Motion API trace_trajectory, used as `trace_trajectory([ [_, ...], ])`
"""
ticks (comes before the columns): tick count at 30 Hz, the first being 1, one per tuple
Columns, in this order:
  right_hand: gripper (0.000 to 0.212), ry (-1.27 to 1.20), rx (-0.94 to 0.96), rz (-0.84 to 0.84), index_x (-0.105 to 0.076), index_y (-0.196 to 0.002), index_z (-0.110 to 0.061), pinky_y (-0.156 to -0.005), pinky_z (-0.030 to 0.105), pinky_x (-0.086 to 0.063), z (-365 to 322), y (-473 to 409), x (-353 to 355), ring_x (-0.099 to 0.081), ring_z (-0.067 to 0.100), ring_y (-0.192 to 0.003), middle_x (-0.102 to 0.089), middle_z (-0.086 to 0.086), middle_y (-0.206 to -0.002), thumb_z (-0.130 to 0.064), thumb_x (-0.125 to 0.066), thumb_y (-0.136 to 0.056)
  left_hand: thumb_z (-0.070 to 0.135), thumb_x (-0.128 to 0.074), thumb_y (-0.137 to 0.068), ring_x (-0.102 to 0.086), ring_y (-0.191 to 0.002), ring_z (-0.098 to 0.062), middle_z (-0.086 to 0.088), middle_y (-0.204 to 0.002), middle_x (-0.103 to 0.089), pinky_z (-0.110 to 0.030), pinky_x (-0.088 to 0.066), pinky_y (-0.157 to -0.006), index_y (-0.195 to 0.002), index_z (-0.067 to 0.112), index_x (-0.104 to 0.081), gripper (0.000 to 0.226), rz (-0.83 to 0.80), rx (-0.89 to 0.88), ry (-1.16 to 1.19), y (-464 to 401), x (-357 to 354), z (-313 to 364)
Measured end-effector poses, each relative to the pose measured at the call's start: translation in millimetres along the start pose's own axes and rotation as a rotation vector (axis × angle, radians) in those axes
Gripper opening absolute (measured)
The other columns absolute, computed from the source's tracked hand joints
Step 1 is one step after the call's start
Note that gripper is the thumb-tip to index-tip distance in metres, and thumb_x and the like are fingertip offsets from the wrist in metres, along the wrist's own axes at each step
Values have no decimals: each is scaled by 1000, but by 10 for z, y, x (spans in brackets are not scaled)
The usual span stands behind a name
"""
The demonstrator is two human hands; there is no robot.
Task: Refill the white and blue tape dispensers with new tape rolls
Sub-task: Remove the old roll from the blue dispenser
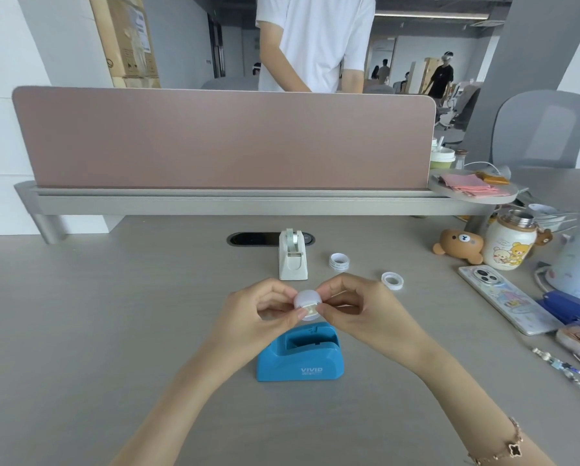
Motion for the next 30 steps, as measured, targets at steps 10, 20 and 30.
trace_trajectory([
  [10, 9, 33, 21, 79, -69, -89, -14, -77, 15, -55, 0, -13, -17, -71, 4, -82, -76, -2, -88, -8, -69, -82, 28, -58, -93, -70, -93, -4, 9, -98, -75, -29, -56, -80, -107, 26, -68, 17, -93, 80, 65, 30, -12, -52],
  [20, 15, 75, 14, 94, -69, -87, -14, -70, 13, -54, 2, -6, -30, -71, 4, -77, -75, -4, -83, -1, -63, -82, 8, -61, -90, -74, -84, -7, 6, -89, -78, -11, -53, -68, -98, 17, -73, 17, -59, 129, 114, 0, -42, -93],
  [30, 17, 93, -1, 169, -70, -85, -17, -66, 8, -50, 9, -5, -30, -69, 1, -74, -74, -5, -81, -3, -62, -83, 30, -62, -89, -74, -86, -11, 2, -85, -79, -39, -57, -86, -95, 20, -75, 17, -24, 203, 122, 0, -33, -103],
])
Point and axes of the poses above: each hand's wrist, its own y-axis away from the middle knuckle, its own x-axis out of the back of the hand, z = x × y, the point moved 5 cm from there along -y, towards the middle knuckle
